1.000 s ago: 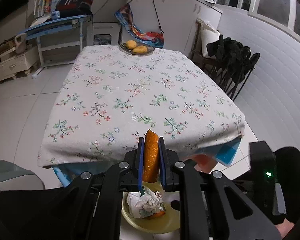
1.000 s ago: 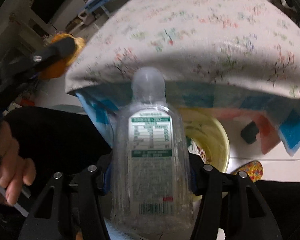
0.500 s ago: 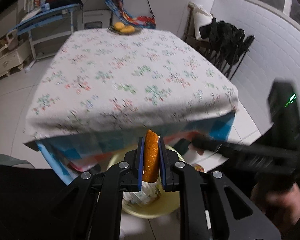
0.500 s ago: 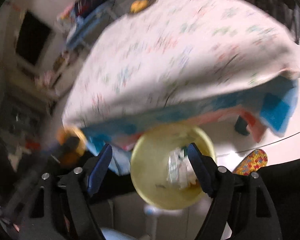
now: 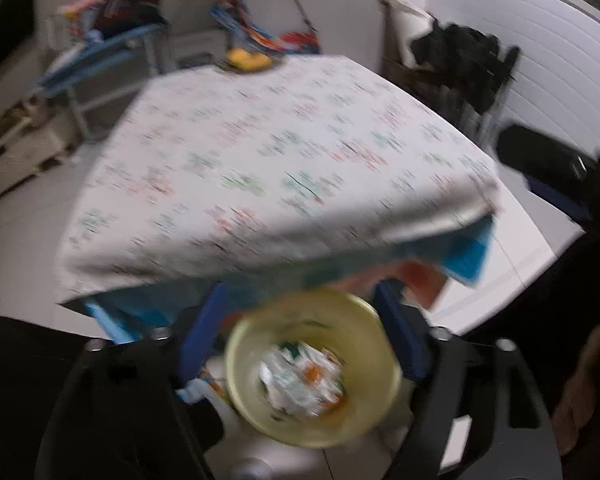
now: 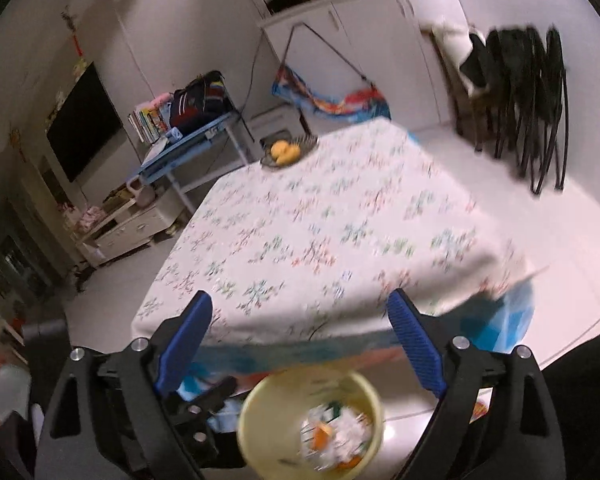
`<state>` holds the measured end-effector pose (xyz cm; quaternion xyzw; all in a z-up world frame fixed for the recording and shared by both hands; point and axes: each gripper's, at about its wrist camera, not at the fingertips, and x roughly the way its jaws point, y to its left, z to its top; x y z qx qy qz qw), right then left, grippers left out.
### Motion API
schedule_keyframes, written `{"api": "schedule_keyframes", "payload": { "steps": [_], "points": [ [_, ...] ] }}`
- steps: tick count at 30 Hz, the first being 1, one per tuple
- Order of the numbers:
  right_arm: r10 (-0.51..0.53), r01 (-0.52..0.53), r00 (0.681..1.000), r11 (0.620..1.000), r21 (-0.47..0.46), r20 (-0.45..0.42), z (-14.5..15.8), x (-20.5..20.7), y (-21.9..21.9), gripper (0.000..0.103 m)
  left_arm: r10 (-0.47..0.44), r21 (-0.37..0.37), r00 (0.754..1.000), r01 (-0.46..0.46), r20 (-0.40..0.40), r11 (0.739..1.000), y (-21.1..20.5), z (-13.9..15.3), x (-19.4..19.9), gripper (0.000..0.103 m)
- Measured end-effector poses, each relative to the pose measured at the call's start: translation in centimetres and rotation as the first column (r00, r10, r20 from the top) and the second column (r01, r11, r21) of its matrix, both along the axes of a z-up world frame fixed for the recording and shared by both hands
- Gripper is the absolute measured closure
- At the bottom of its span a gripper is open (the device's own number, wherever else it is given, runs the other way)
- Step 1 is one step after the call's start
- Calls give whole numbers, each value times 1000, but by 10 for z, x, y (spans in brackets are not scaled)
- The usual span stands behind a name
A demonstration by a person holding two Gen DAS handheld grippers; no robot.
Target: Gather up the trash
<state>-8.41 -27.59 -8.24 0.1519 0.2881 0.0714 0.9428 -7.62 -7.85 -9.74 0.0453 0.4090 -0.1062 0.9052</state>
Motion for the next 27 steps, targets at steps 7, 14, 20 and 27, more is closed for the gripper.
{"api": "schedule_keyframes", "payload": {
  "steps": [7, 14, 20, 27],
  "points": [
    [-20, 26, 999, 993, -114, 48, 3, 2, -2, 13, 133, 9, 980, -136, 147, 991, 15, 32, 3, 11],
    [-15, 29, 996, 987, -156, 92, 11, -3, 5, 11, 155, 11, 951, -164, 266, 986, 20, 58, -9, 7],
    [-6, 29, 992, 982, -189, 125, 15, -5, 16, 9, 187, -11, 941, -192, 283, 981, 31, 64, -10, 7],
    [-1, 30, 992, 973, -229, 125, 15, -2, 26, 8, 232, -47, 927, -228, 295, 973, 46, 68, -11, 7]
  ]
}}
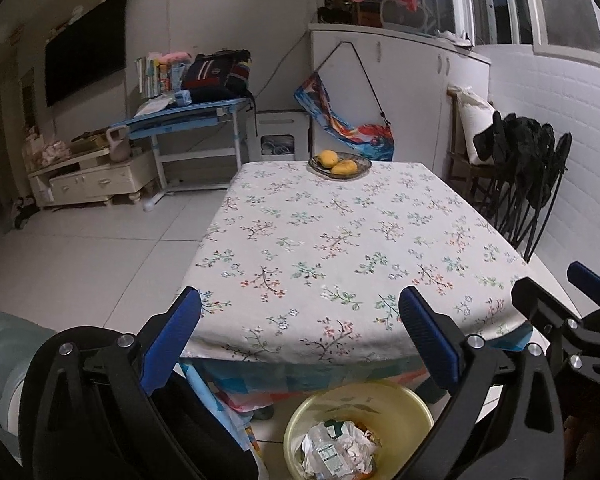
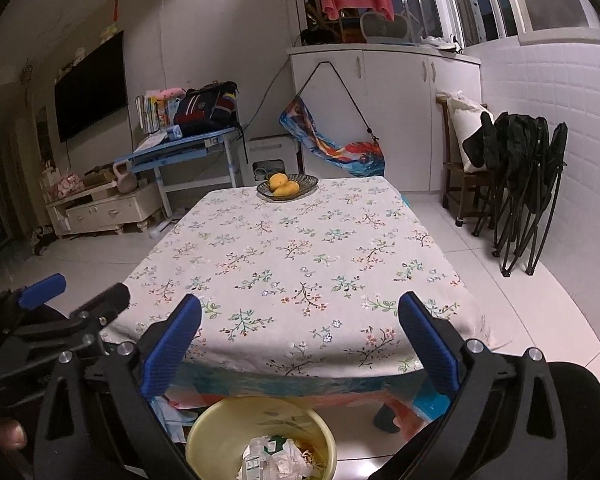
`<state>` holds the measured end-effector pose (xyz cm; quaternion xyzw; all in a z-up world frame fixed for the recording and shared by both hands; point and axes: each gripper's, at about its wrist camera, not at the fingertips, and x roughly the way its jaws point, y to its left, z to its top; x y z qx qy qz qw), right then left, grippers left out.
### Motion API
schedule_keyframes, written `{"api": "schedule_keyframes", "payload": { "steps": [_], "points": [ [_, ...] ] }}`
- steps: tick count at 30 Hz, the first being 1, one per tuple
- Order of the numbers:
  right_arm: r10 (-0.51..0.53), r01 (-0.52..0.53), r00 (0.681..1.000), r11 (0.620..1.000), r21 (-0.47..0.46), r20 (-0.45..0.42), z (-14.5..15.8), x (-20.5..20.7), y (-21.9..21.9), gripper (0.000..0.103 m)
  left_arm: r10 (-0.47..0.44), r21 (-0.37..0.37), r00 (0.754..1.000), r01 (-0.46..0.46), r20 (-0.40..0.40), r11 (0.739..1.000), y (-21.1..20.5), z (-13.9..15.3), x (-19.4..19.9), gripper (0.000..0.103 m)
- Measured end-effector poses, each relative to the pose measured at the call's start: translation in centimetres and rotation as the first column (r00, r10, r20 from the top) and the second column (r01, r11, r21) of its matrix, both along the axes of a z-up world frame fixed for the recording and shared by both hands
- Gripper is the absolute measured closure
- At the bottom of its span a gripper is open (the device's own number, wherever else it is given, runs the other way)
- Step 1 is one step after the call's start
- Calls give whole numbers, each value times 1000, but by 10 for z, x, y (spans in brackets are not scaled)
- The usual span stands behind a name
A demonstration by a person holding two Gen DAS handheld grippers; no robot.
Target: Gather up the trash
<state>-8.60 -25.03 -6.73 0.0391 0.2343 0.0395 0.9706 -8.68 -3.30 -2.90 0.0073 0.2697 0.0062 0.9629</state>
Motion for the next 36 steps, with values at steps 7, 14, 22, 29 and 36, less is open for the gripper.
{"api": "schedule_keyframes", "payload": {
  "steps": [7, 14, 22, 29, 36],
  "points": [
    [-11, 11, 1000, 1000, -22, -14, -3, 7, 3, 8, 20, -20, 1000, -20, 1, 1000, 10, 0, 3, 7],
    [-20, 20, 999, 1000, -21, -31, -4, 9, 2, 8, 32, -13, 999, -32, 4, 999, 12, 0, 4, 7],
    [-16, 15, 999, 999, -30, -47, -7, 11, 4, 8, 33, 7, 999, -33, 11, 999, 10, -1, 2, 7],
    [-21, 19, 999, 999, -27, -47, -7, 10, 3, 8, 35, 10, 999, -35, 16, 999, 10, 0, 0, 7],
    [-29, 28, 999, 999, -29, -33, -5, 10, 1, 8, 32, 11, 999, -32, 15, 999, 9, -1, 1, 7]
  ]
}}
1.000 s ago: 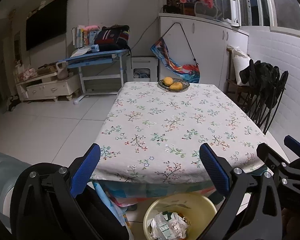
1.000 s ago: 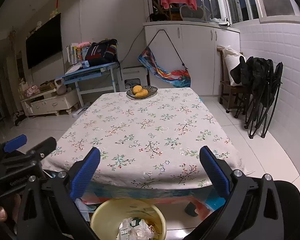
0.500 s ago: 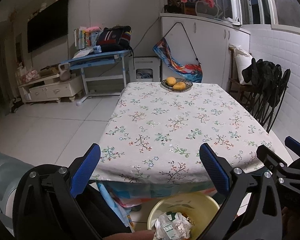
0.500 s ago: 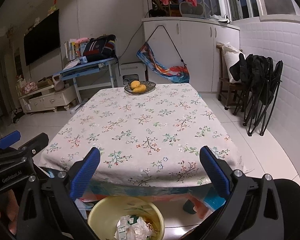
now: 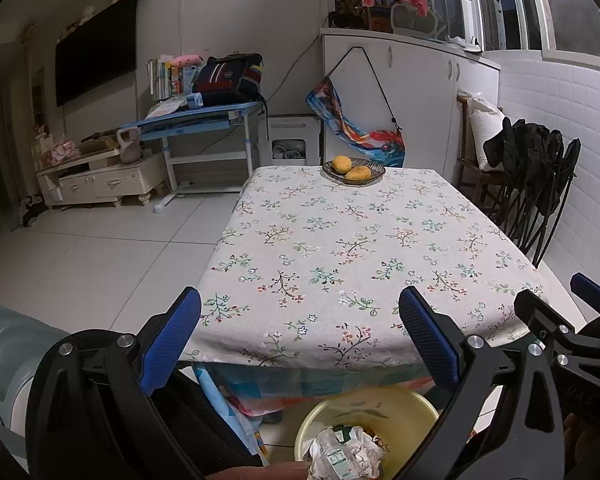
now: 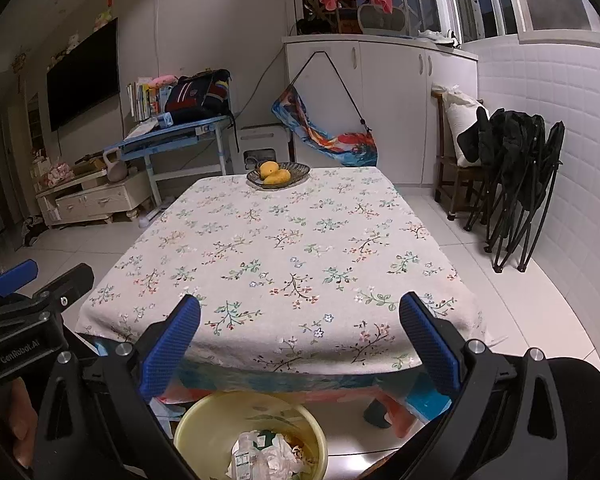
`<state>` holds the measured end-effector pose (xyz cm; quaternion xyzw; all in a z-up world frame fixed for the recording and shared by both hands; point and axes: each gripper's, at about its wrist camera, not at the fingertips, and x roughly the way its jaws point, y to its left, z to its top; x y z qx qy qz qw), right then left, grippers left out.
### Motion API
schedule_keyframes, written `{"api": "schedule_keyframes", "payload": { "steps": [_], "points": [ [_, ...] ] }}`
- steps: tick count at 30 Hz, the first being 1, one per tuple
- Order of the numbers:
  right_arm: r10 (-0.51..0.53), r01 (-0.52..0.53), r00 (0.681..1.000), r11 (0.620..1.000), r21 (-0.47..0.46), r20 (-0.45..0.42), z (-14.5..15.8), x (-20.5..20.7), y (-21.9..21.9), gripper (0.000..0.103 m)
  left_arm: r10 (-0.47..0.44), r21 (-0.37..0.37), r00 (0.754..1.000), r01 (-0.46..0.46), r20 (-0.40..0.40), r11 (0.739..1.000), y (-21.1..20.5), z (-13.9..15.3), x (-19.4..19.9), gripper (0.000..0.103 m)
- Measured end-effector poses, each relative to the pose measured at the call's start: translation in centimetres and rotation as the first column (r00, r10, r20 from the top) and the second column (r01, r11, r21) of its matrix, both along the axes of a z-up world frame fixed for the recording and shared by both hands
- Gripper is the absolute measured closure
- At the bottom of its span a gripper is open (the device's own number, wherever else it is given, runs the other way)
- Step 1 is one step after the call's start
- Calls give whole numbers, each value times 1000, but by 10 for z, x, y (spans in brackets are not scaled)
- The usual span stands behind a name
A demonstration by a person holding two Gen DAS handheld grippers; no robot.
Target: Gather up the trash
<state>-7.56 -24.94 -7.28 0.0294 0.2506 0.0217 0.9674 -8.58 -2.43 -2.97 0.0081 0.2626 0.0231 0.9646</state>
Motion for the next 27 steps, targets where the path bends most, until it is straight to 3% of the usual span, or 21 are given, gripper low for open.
{"api": "schedule_keyframes", "payload": {
  "steps": [27],
  "points": [
    [1, -1, 1000, 1000, -14, 10, 1, -1, 3, 8, -1, 3, 1000, 1, -2, 1000, 0, 0, 0, 7]
  ]
}}
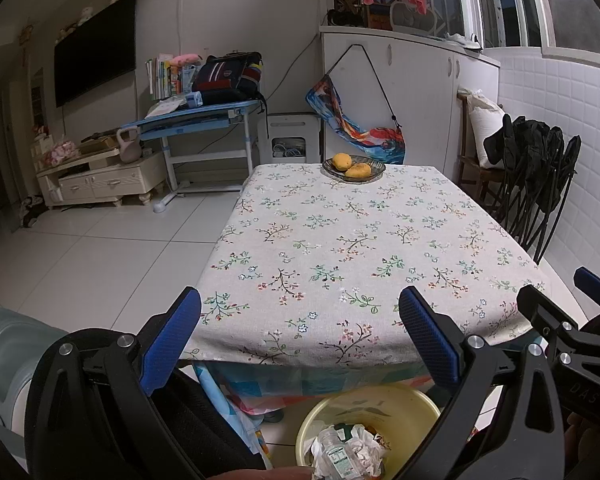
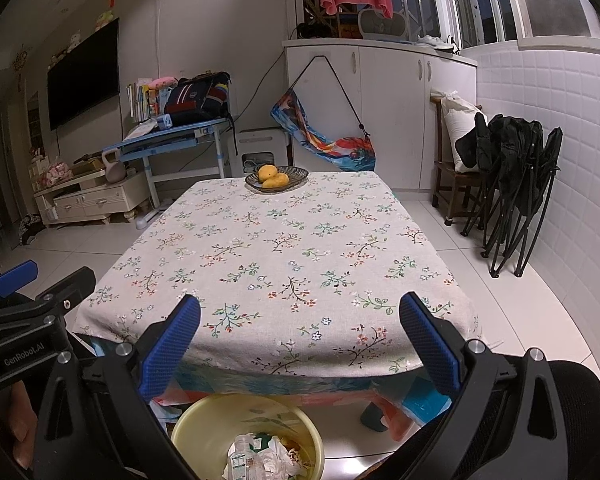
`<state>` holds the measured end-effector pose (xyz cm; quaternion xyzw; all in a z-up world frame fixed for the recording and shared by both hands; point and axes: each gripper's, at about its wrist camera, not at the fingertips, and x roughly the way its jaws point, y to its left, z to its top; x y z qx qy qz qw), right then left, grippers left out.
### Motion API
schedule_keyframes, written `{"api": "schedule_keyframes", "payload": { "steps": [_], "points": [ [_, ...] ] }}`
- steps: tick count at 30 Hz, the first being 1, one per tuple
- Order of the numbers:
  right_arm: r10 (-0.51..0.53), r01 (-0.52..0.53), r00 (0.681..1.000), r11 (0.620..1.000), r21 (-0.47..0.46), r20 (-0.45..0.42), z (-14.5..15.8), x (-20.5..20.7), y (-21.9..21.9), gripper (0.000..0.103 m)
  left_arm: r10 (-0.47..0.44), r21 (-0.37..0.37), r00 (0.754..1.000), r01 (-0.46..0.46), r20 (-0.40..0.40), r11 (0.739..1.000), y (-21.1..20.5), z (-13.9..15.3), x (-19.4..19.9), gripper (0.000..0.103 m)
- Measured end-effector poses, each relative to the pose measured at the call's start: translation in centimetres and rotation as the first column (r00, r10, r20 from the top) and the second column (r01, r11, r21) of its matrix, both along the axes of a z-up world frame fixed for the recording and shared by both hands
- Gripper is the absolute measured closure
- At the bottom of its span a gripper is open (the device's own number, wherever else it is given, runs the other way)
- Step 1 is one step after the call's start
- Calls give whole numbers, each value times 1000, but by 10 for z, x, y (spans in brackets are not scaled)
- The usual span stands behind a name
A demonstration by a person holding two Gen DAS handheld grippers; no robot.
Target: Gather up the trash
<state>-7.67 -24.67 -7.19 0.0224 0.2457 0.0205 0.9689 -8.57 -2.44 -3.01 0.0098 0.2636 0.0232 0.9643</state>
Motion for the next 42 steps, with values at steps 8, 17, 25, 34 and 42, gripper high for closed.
{"api": "schedule_keyframes", "payload": {
  "steps": [8, 17, 25, 34, 42],
  "points": [
    [0, 0, 1000, 1000, -2, -3, -1, 0, 0, 8, 0, 0, 1000, 0, -1, 1000, 0, -1, 0, 7],
    [0, 0, 1000, 1000, -4, -8, -2, 1, 0, 8, -3, 2, 1000, 3, -2, 1000, 0, -3, -1, 7],
    [0, 0, 1000, 1000, -5, -13, -7, 0, -1, 8, -10, 16, 1000, 10, 30, 1000, -1, -8, -7, 7],
    [-25, 29, 998, 997, 65, -59, -4, 31, -18, 7, -75, -23, 996, 74, -40, 997, 6, -2, 8, 7],
    [-17, 19, 980, 1000, 8, -198, -6, 110, -27, 7, -98, -19, 975, 96, -200, 995, 31, 1, 46, 7]
  ]
}}
